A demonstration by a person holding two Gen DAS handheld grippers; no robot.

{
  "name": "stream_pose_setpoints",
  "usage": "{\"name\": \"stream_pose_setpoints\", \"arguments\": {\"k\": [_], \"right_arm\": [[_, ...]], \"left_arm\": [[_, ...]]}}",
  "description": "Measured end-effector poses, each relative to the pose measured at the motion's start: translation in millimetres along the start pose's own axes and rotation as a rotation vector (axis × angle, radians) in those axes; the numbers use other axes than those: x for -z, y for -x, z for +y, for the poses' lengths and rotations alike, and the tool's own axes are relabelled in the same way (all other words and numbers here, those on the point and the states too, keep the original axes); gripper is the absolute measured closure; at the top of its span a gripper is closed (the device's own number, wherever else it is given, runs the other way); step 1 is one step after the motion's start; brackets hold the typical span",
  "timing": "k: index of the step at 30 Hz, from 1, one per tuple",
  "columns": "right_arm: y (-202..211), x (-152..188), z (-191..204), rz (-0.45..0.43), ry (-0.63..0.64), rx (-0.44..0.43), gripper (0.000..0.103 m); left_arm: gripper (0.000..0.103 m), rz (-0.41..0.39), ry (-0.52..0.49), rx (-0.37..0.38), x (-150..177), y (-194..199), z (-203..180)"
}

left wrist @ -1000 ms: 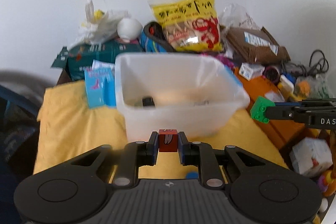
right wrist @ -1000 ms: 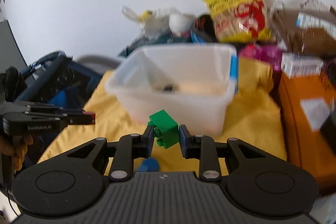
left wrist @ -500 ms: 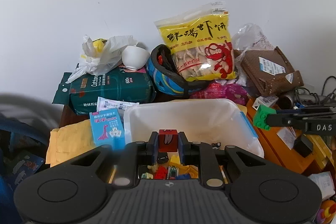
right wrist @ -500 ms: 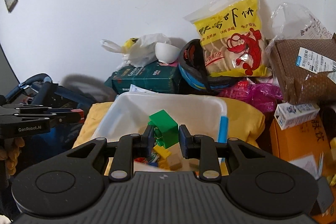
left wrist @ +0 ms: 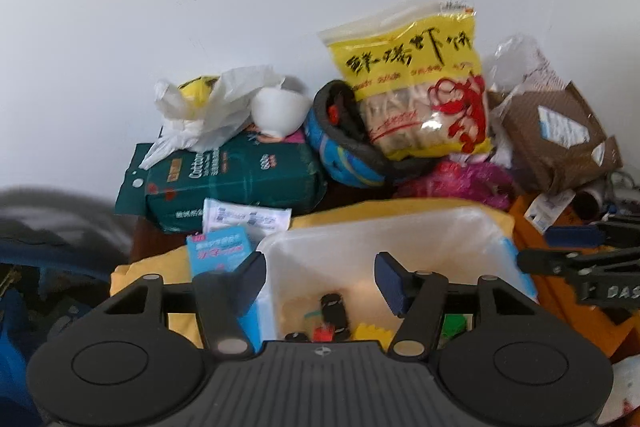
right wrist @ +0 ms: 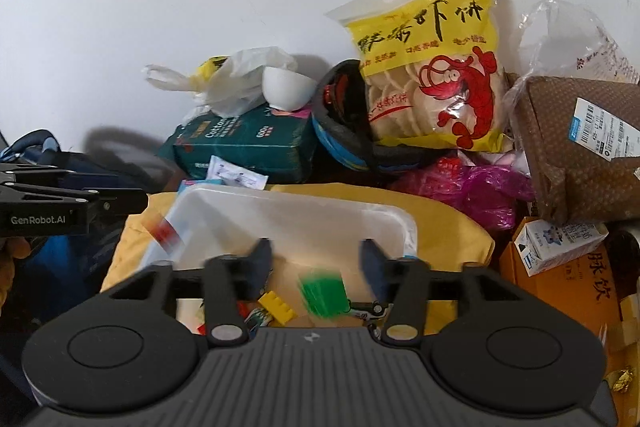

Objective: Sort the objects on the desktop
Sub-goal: 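Carry the red block and green brick over the white bin and open both tools, then reach the left tool toward the blue brick while the right tool grasps the teal toy car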

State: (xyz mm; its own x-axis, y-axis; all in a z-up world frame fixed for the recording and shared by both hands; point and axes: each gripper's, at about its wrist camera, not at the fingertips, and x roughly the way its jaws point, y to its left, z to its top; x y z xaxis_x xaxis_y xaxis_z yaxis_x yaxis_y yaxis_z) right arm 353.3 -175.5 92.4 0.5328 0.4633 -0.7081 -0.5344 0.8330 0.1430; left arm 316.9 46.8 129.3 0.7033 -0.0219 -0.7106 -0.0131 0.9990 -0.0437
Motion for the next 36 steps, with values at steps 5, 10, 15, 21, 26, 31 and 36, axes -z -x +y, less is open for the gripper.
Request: {"name": "stream_pose_setpoints", "arguments": {"k": [5,10,15,21,26,31,36], "right_arm": [[14,35,2,-0.015,-0.002,-0.061,0.046],[25,125,21,0.029,0.074,-0.092,0.046],[0,213,41,0.180,0.033,-0.113,0.048],[-21,224,57,0.186,0.018,-0.110,0.049],[-44,225,61,0.243,0.024,-0.127,0.067],[-41,231,55,0.239,0.012,-0.123,0.076],[-25,231,43,0.201,0.010,-0.101,0.076]], "left_arm": [[0.039,-0.038,-0.022,0.064,62,16,2],[0.039,-0.022,-0.083,0.095,170,25,-9],[0.039,0.076,-0.080,0.121,242,15,-24],[0.039,0.089,-0.152,0.162,263,4,-45],[0.039,0.104,-0.179,0.156,260,-12,-54],[0.039,0.140,-0.190,0.120,261,-31,-55],[0.051,0.131,-0.189,0.143,264,-33,-53]]}}
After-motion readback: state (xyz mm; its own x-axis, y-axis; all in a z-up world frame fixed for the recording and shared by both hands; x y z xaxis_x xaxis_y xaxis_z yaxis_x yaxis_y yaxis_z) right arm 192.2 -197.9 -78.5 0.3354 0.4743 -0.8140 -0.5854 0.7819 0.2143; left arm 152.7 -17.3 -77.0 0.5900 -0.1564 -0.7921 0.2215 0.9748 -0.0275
